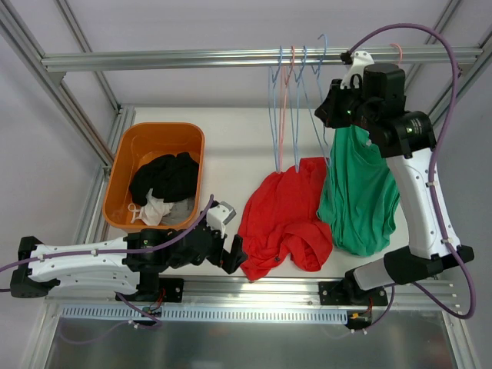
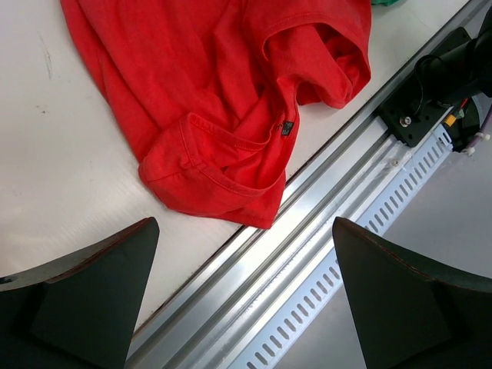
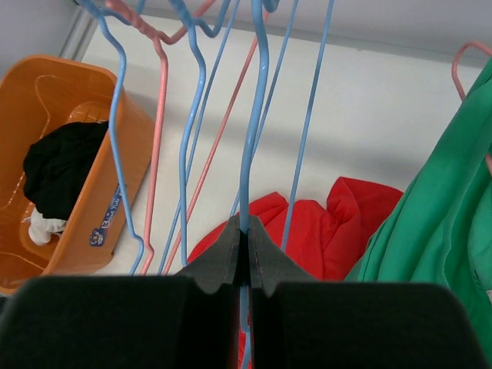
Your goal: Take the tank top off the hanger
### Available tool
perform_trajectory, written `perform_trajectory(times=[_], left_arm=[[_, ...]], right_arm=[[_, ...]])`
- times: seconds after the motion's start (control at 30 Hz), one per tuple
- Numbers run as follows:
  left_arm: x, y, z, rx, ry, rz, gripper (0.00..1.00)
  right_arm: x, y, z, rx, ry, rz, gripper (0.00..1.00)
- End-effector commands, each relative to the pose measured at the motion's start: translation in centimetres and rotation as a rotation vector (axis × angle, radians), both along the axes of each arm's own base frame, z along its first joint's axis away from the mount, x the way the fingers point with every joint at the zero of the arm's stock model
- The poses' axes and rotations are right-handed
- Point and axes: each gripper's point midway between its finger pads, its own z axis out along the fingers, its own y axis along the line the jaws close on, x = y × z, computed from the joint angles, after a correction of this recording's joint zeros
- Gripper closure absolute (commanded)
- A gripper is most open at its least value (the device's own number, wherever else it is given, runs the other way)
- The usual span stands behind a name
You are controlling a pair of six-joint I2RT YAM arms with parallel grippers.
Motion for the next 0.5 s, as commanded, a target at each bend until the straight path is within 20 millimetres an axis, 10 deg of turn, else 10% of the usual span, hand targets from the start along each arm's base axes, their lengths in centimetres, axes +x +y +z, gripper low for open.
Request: perform_trajectory(times=[0.0, 0.33, 0.43, 0.47], left_arm=[[0.0, -0.6, 2.1, -0.048, -0.018, -0.006, 0.01], [0.9, -1.2, 3.4, -0.052, -0.052, 0.02, 0.01], [1.9, -1.9, 4.1, -0.033, -0.081, 0.061, 0.01], [2.3, -2.0, 4.3, -0.029, -0.092, 0.085, 0.01]], right_arm=[[0.2, 0.2, 0.6, -0.006, -0.028, -0.046, 1.0], [0.4, 0.1, -2.9, -0.032, 0.043, -0.088, 1.0], [0.2, 0.2, -3.0, -0.017, 0.054, -0.086, 0.71], [0.0, 0.2, -2.8, -0.011, 0.05, -0.086, 0.39]])
